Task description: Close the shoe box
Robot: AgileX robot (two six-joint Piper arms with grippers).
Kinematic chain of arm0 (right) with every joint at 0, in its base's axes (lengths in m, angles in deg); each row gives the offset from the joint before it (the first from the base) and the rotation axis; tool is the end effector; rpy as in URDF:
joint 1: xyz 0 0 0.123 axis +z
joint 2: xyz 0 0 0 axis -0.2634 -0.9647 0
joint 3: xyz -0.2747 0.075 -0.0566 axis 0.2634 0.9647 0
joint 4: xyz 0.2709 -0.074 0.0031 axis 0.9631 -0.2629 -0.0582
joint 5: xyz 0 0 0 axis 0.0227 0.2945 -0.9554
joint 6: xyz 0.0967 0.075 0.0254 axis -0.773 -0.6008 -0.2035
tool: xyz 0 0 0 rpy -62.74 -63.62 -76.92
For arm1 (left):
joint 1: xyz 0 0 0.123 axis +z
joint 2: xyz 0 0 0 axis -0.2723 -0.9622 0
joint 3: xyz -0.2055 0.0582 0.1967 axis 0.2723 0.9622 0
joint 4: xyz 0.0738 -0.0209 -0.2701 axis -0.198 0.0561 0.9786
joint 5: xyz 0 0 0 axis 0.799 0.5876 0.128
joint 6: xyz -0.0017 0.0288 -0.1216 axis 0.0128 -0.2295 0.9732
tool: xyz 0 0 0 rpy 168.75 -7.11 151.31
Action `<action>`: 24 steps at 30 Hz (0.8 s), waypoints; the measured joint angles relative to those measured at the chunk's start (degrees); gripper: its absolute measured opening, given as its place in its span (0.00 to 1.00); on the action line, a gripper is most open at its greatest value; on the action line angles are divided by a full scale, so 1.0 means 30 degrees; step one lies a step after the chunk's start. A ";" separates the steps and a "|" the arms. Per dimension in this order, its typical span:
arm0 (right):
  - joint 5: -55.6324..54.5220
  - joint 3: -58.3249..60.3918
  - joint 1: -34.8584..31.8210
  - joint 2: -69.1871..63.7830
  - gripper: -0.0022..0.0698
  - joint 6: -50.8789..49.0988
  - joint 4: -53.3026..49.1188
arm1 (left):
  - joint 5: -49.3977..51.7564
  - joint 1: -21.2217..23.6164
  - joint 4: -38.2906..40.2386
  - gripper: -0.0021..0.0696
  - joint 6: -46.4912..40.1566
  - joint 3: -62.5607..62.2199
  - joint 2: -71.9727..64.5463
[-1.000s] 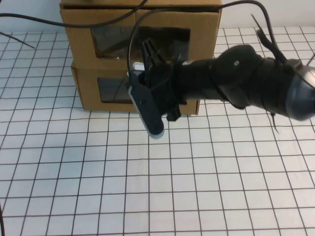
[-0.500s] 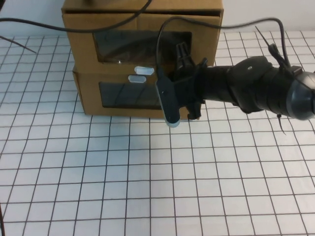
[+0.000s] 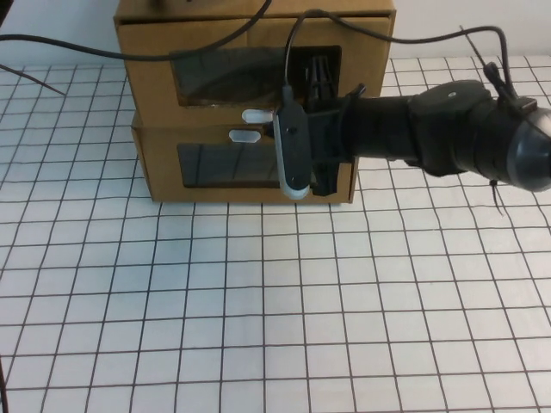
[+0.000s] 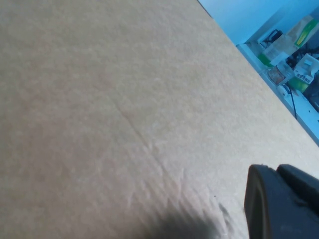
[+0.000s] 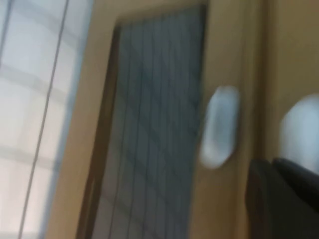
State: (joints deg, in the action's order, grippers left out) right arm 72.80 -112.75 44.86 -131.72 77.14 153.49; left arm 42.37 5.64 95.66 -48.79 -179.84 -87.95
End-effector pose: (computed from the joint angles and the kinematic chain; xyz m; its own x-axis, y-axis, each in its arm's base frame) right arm 0.4347 0.2904 0.2338 0.5981 -0.7243 -0.3431 -0.5322 -0.0389 -0.8457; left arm 0.5013 -0.1848 0.3841 -0.6535 -0.0010 -0.7569 0.6312 0.5510 -0.5458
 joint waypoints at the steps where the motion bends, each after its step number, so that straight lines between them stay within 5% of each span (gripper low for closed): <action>1: 0.0631 0.0000 -0.0036 0.0295 0.01 -0.0101 0.0029 | 0.0029 0.0000 0.0000 0.03 -0.0081 0.0000 0.0037; 5: 0.2987 0.0000 -0.0046 0.1981 0.01 -0.2196 -0.0165 | 0.0525 0.0162 -0.0417 0.03 -0.0320 0.0000 0.0621; 13: 0.6195 0.0000 -0.0122 0.5850 0.01 -1.2689 -0.4774 | 0.0887 0.0320 -0.2949 0.03 -0.0568 -0.0281 0.4302; 24: 0.3935 0.0000 -0.0157 1.1109 0.01 -2.4842 -0.8461 | 0.3225 0.0320 -0.8647 0.03 -0.0126 -0.0122 0.9782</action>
State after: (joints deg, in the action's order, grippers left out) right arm 84.61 -112.75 44.39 -98.39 2.61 128.11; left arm 52.05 6.60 69.72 -49.16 -180.20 -58.60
